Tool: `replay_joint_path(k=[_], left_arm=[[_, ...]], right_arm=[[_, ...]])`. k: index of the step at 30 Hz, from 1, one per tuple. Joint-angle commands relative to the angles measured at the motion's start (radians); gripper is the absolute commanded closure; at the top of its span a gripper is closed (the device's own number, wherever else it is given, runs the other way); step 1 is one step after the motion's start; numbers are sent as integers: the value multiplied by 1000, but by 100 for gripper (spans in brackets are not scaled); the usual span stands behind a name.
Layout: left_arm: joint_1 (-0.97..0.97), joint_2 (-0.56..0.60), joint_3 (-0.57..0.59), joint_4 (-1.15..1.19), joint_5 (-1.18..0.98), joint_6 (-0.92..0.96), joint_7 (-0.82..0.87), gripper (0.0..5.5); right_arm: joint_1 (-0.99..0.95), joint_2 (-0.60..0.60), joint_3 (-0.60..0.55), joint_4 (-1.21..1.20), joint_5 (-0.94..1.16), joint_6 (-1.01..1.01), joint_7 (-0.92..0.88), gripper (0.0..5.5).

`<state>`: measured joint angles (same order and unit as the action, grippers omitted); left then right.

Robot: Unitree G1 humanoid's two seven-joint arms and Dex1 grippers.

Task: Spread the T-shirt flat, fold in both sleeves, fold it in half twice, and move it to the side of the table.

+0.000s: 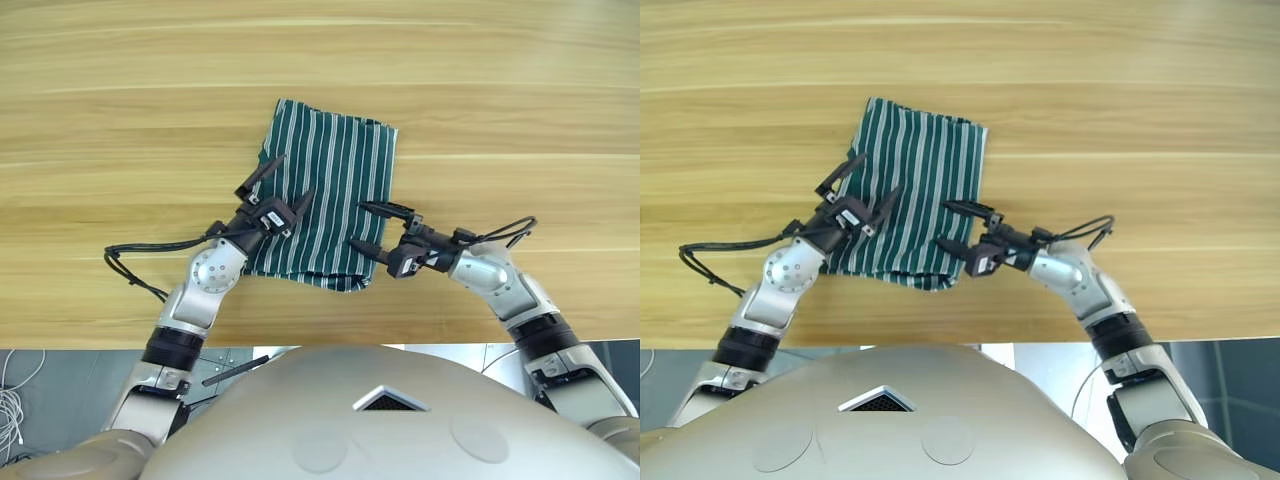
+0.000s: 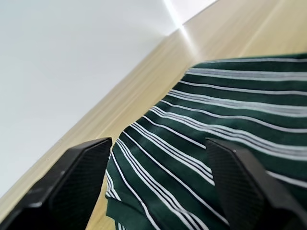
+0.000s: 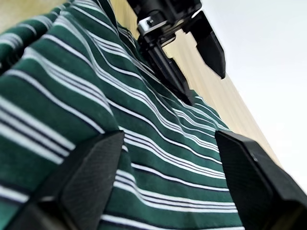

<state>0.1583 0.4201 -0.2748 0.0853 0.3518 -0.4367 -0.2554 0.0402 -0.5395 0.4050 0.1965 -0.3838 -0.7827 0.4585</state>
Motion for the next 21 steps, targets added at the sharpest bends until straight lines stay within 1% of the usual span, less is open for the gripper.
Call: replay_joint_path(k=[1, 3, 5, 8, 12, 17, 21], left_arm=[[24, 56, -49, 27, 66, -4, -48, 189], [44, 87, -65, 43, 96, -9, -55, 189], [53, 111, -50, 53, 107, -12, -42, 189], [48, 104, -37, 46, 75, -15, -26, 189], [51, 106, -34, 63, 92, -12, -4, 189], [53, 114, -30, 71, 103, -3, 11, 189], [61, 134, -13, 81, 105, 3, 24, 189]], right_arm=[[9, -46, 10, 24, -51, 3, 10, 199], [22, -65, 4, 19, -50, -2, 12, 199], [26, -82, -4, 13, -48, -3, 11, 199], [39, -95, -7, -40, -9, -1, 27, 199], [99, -170, 7, -76, 19, 3, 91, 199], [90, -215, -17, 30, -52, 28, 49, 199], [59, -228, -7, 103, -99, 22, 15, 199]])
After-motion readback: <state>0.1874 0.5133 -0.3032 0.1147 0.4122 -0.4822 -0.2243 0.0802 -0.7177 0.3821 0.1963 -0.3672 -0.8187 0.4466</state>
